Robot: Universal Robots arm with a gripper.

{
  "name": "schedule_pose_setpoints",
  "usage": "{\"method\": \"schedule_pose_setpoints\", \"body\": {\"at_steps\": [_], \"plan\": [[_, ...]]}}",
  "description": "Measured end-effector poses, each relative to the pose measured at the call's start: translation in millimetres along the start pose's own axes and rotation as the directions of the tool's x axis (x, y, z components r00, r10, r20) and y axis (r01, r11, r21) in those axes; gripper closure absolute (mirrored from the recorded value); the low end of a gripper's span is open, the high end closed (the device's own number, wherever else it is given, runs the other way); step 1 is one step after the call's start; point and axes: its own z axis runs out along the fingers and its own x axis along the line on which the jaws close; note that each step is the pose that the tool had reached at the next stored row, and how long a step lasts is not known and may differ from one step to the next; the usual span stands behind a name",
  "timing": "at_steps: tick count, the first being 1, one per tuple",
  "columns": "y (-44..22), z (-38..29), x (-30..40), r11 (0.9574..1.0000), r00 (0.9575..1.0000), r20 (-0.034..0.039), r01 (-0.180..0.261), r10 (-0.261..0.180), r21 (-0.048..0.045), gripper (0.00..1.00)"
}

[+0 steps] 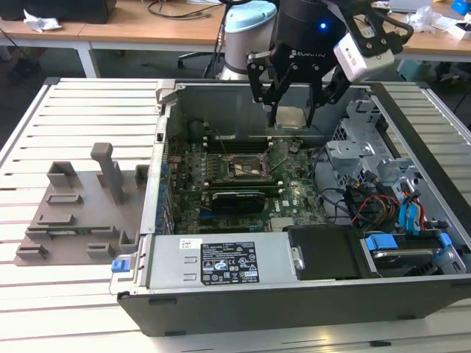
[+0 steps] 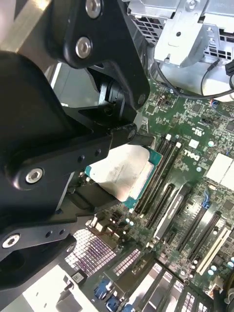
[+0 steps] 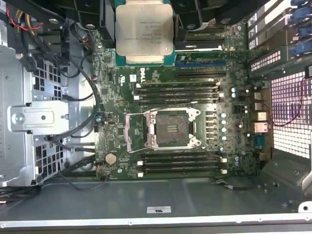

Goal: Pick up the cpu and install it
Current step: 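Pick up the cpu and move it towards the insertion slot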

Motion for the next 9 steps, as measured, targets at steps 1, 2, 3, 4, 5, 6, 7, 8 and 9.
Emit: {"method": "schedule_pose_setpoints", "body": {"at_steps": [1,2,3,4,5,6,7,8,9], "plan": [[0.1,1.0,-1.0,1.0000,1.0000,0.0000,0.000,0.000,-0.0002,0.45],[0.0,2.4,-0.4,1.0000,1.0000,0.0000,0.000,0.000,0.0000,0.45],[0.1,3.1,0.1,1.0000,1.0000,0.0001,0.000,0.000,0.0000,0.45],[0.2,3.6,0.4,1.0000,1.0000,0.0001,0.000,0.000,0.0000,0.45],[0.3,4.1,0.9,1.0000,1.0000,0.0001,0.000,0.000,-0.0001,0.45],[0.4,4.7,1.6,1.0000,1.0000,0.0001,0.000,0.000,-0.0002,0.45],[0.5,5.0,2.3,1.0000,1.0000,0.0001,0.000,0.000,-0.0001,0.45],[0.7,5.3,3.1,1.0000,1.0000,0.0001,0.000,0.000,-0.0002,0.45],[0.8,5.6,3.9,1.0000,1.0000,0.0000,0.000,0.000,-0.0001,0.45]]}}
